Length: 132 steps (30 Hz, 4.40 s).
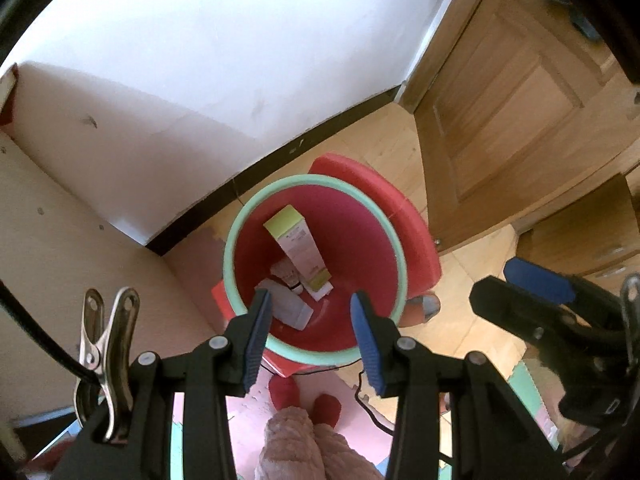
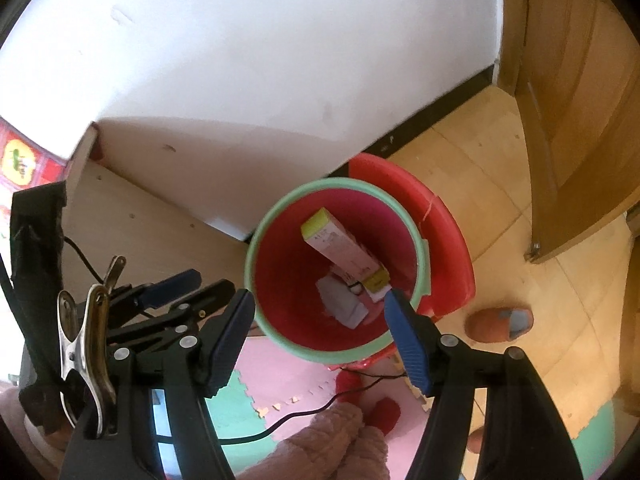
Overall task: Collect trash
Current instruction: 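Move both empty tools back toward the bed, then lower both tools toward the clear plastic bottle and white sock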
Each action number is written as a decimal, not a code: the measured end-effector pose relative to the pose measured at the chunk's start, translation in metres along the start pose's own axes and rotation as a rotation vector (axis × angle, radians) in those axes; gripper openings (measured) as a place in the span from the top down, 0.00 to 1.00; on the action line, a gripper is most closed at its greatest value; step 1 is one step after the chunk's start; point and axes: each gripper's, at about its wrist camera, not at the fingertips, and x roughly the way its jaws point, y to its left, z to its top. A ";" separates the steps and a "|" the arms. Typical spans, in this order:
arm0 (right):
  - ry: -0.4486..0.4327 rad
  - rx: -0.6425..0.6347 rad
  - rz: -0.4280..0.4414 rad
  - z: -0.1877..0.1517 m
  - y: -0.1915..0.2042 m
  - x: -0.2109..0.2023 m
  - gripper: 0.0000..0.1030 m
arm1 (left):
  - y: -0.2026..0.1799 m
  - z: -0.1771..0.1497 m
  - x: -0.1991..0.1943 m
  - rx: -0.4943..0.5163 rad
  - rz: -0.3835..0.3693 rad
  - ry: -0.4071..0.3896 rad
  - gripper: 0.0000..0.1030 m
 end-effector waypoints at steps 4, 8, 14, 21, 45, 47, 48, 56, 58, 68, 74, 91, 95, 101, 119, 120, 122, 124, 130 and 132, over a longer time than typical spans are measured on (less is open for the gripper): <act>-0.038 -0.020 0.032 0.000 0.010 -0.025 0.33 | -0.004 -0.002 -0.037 -0.002 -0.012 -0.037 0.59; -0.076 -0.037 0.068 -0.002 0.020 -0.054 0.33 | -0.007 -0.004 -0.067 -0.006 -0.013 -0.064 0.59; -0.116 -0.060 0.106 -0.006 0.036 -0.088 0.33 | -0.019 -0.009 -0.113 0.039 0.002 -0.126 0.59; -0.171 -0.084 0.148 -0.009 0.049 -0.124 0.33 | -0.026 -0.020 -0.157 0.038 -0.005 -0.167 0.59; -0.264 -0.205 0.221 -0.031 0.114 -0.205 0.33 | 0.031 -0.053 -0.247 -0.101 0.034 -0.226 0.59; -0.272 -0.203 0.230 -0.034 0.124 -0.209 0.33 | 0.043 -0.058 -0.258 -0.110 0.041 -0.231 0.59; -0.278 -0.202 0.235 -0.036 0.130 -0.211 0.33 | 0.048 -0.061 -0.262 -0.116 0.043 -0.234 0.59; -0.290 -0.251 0.261 -0.053 0.188 -0.216 0.33 | 0.100 -0.088 -0.296 -0.164 0.080 -0.250 0.59; -0.285 -0.268 0.270 -0.059 0.205 -0.215 0.33 | 0.113 -0.095 -0.303 -0.176 0.091 -0.254 0.59; -0.283 -0.368 0.327 -0.078 0.293 -0.210 0.33 | 0.190 -0.141 -0.349 -0.260 0.153 -0.297 0.59; -0.245 -0.418 0.363 -0.097 0.346 -0.195 0.33 | 0.237 -0.176 -0.376 -0.339 0.200 -0.326 0.59; -0.099 -0.638 0.508 -0.154 0.489 -0.145 0.33 | 0.355 -0.284 -0.428 -0.612 0.366 -0.351 0.59; -0.065 -0.701 0.544 -0.162 0.520 -0.132 0.33 | 0.382 -0.300 -0.436 -0.686 0.407 -0.355 0.59; -0.024 -0.765 0.592 -0.165 0.561 -0.110 0.33 | 0.425 -0.309 -0.445 -0.739 0.476 -0.356 0.59; 0.062 -0.848 0.658 -0.124 0.649 -0.037 0.34 | 0.562 -0.277 -0.428 -0.774 0.513 -0.311 0.59; 0.070 -0.847 0.653 -0.122 0.652 -0.032 0.34 | 0.569 -0.275 -0.427 -0.773 0.514 -0.304 0.59; 0.083 -0.843 0.650 -0.121 0.656 -0.026 0.35 | 0.580 -0.270 -0.425 -0.759 0.519 -0.292 0.59; 0.095 -0.841 0.648 -0.120 0.659 -0.021 0.35 | 0.593 -0.265 -0.422 -0.736 0.522 -0.273 0.59; 0.102 -0.814 0.629 -0.122 0.668 -0.011 0.37 | 0.629 -0.252 -0.415 -0.664 0.495 -0.245 0.59; 0.101 -0.801 0.614 -0.124 0.671 -0.008 0.40 | 0.641 -0.249 -0.413 -0.650 0.485 -0.236 0.59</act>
